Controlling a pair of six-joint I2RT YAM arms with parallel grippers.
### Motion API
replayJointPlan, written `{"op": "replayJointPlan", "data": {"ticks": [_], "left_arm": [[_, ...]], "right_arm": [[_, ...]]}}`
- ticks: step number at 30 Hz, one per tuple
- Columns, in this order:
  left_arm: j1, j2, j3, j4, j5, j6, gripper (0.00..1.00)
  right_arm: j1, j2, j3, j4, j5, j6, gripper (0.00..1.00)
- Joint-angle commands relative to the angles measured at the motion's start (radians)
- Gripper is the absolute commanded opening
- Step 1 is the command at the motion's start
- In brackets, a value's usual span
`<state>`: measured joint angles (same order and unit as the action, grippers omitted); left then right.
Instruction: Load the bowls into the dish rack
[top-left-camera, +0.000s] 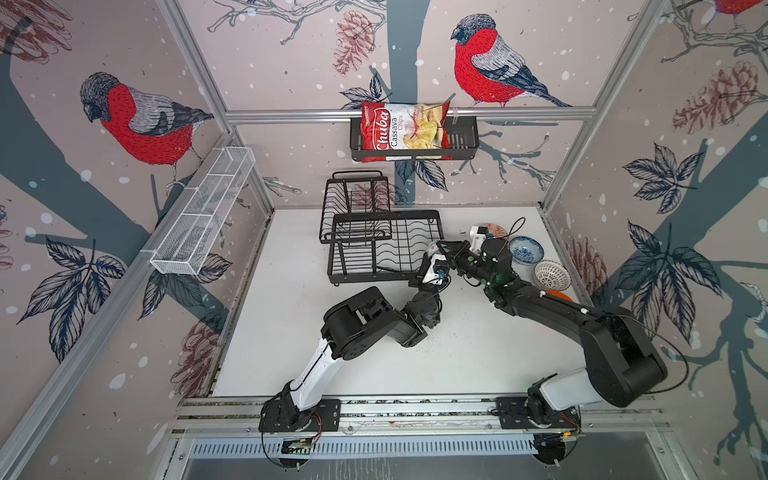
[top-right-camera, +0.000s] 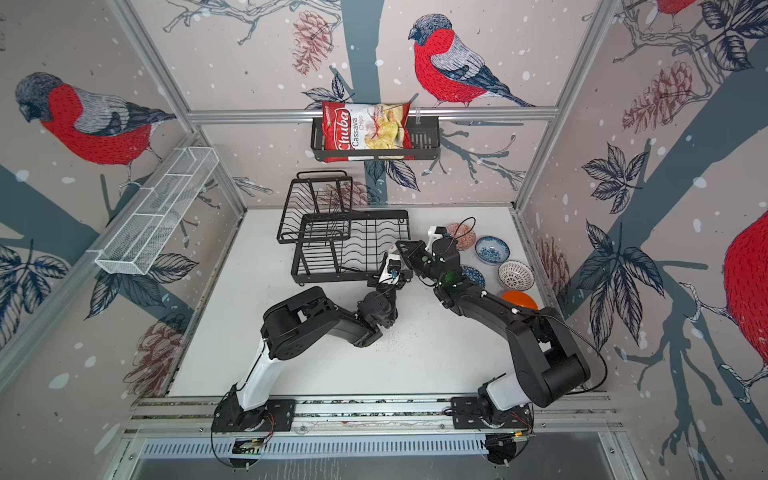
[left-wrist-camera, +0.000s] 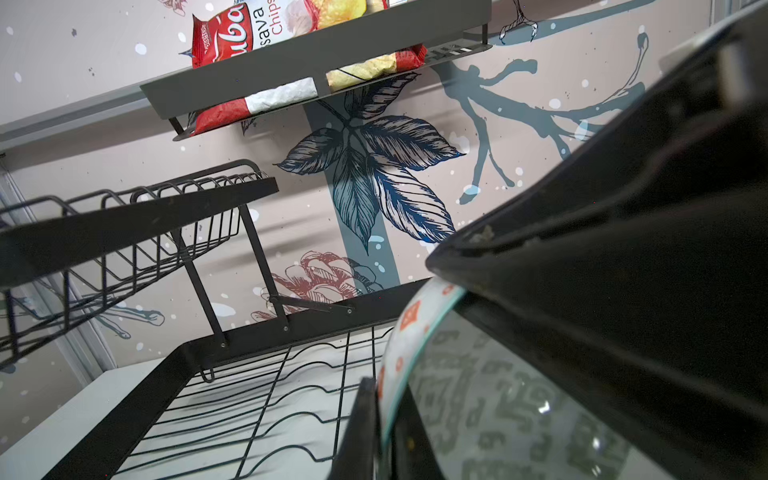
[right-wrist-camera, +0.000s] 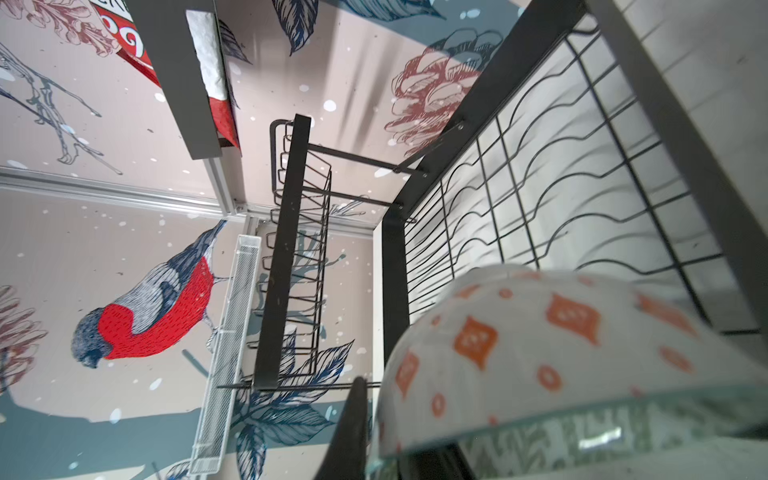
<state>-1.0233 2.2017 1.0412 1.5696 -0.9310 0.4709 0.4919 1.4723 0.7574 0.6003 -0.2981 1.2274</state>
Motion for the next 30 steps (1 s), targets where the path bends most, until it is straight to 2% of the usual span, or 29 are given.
{"op": "replayJointPlan", "data": {"ticks": [1, 3, 8, 12, 16, 22, 28, 30], "left_arm": [[-0.005, -0.025, -0.005, 0.192, 0.021, -0.004, 0.00], [-0.005, -0.030, -0.009, 0.176, 0.026, -0.019, 0.00], [-0.005, -0.040, -0.018, 0.156, 0.030, -0.043, 0.14], [-0.005, -0.056, -0.034, 0.128, 0.041, -0.066, 0.17], [-0.005, -0.085, -0.073, 0.072, 0.068, -0.111, 0.24], [-0.005, -0.141, -0.138, -0.003, 0.101, -0.176, 0.53], [-0.006, -0.184, -0.176, -0.070, 0.124, -0.232, 0.91], [-0.009, -0.213, -0.190, -0.120, 0.139, -0.266, 0.97]], "right_arm": [[-0.004, 0.005, -0.013, 0.063, 0.047, -0.057, 0.03], [-0.006, 0.004, -0.018, 0.067, 0.045, -0.058, 0.02], [-0.010, -0.008, -0.029, 0.080, 0.039, -0.066, 0.01], [-0.019, -0.020, -0.030, 0.087, 0.035, -0.077, 0.01], [-0.030, -0.033, -0.033, 0.091, 0.017, -0.076, 0.01], [-0.065, -0.075, -0.048, 0.093, 0.013, -0.083, 0.01], [-0.101, -0.128, -0.061, 0.079, 0.016, -0.110, 0.01], [-0.108, -0.141, -0.064, 0.078, 0.016, -0.119, 0.00]]}}
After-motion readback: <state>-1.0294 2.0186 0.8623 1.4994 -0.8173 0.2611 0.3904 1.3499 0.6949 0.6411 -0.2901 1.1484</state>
